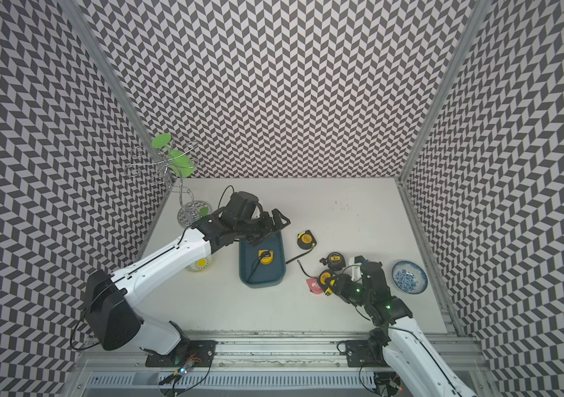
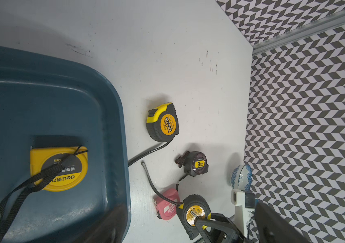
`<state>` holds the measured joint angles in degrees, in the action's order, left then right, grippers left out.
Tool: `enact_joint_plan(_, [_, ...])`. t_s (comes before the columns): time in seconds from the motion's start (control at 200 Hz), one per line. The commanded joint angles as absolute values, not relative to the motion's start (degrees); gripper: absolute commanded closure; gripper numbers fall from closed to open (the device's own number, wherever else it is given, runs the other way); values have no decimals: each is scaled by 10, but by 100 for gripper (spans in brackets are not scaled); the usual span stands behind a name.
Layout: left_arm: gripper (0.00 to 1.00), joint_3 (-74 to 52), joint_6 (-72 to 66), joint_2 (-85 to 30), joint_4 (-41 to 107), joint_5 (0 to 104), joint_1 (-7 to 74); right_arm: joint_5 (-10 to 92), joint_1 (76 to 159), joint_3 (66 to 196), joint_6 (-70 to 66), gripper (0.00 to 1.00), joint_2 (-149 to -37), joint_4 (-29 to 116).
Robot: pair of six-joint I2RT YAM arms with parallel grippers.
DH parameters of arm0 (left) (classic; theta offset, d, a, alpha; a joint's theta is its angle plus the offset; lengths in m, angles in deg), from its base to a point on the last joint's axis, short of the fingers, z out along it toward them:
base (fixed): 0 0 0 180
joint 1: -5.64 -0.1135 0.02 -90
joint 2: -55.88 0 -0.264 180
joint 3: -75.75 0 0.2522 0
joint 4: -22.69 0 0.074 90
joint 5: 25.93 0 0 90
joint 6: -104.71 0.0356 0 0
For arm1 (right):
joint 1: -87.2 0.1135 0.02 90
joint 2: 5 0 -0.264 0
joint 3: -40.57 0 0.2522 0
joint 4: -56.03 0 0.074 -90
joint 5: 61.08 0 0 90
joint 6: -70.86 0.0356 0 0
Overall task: Take the tape measure out of the storage box
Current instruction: Place the tape measure at the center of the board.
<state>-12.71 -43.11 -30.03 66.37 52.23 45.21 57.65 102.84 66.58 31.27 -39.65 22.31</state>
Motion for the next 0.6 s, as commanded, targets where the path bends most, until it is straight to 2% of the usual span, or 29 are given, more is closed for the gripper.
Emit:
enact_joint_plan(0.0, [0,-128,-410,-288,679,515,448,577,1018,645,344,83,-374,230])
enact_joint_plan(0.275, [0,-132,-398,-282,688,514,442,533,1007,627,362,84,-367,173])
enact_joint_plan(0.596, [0,-123,-393,-269,690,517,433,504,998,636,398,83,-268,131])
